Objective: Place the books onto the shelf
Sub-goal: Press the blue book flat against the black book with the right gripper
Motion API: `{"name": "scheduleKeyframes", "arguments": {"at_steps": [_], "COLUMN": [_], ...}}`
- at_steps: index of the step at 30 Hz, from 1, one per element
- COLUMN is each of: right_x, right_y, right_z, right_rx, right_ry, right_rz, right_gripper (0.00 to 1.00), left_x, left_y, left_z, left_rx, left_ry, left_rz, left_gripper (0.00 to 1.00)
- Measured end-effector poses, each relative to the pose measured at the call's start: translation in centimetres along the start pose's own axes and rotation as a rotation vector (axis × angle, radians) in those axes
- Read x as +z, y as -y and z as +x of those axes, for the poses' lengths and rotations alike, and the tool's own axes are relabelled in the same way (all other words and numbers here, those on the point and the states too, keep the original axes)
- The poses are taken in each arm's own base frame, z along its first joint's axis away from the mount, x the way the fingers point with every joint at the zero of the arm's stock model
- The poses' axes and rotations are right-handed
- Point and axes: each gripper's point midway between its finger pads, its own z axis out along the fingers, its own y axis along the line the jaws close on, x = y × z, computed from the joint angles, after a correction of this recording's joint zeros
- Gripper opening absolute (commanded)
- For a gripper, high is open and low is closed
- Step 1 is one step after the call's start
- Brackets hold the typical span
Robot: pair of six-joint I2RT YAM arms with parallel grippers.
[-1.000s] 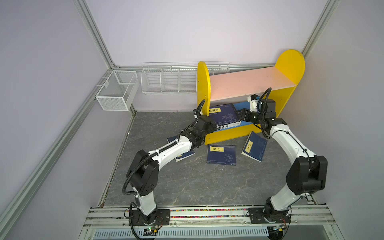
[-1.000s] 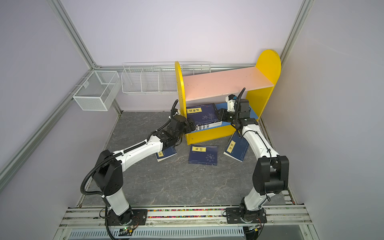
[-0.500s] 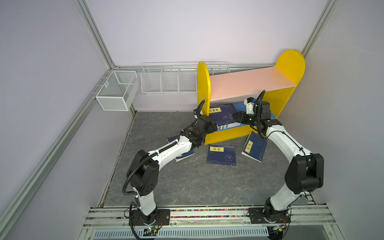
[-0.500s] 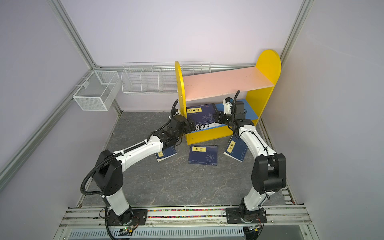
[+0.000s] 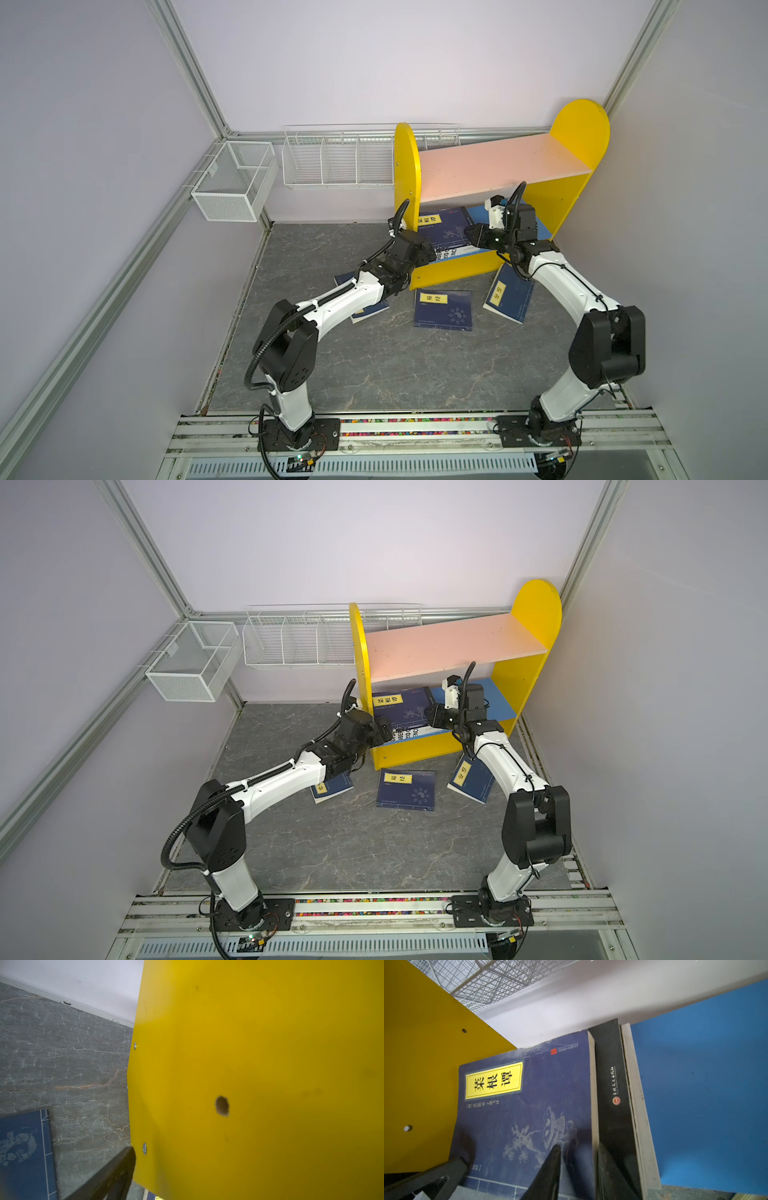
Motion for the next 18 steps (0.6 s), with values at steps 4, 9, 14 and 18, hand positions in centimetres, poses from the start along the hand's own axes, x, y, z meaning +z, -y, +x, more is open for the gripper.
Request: {"name": "scheduleKeyframes", "arguments": {"at_steps": [4,9,14,18], "right_x": [0.62,1.08,1.05,0.63], "right_y": [0.10,0.08,0.09,0.05], "right_z": [-0.50,-0.89,-0.92,-0.74], "right_rx": [0.000,0.000,-0.006,-0.013], "right_ry": [0.018,0.030,0.035,0.027], "right_rz": [0.002,0.005,0.021,0.043], "right_gripper": [0.32,0.32,0.35,0.36], "left_x": [0.12,0.22,0.16,-0.60], "left_y": [-0.01,-0.02,-0.18,-0.31], "left_z": [0.42,0.48,0.57,0.48], "left_rx": [-0.002,-0.008,-0.018,-0.021], "left_ry": [-0.007,-0.003,0.003,0.007], "left_rz": [0.012,0.021,0.032,0.045], "left_gripper": [0.94,0.95,0.95,0.95]}}
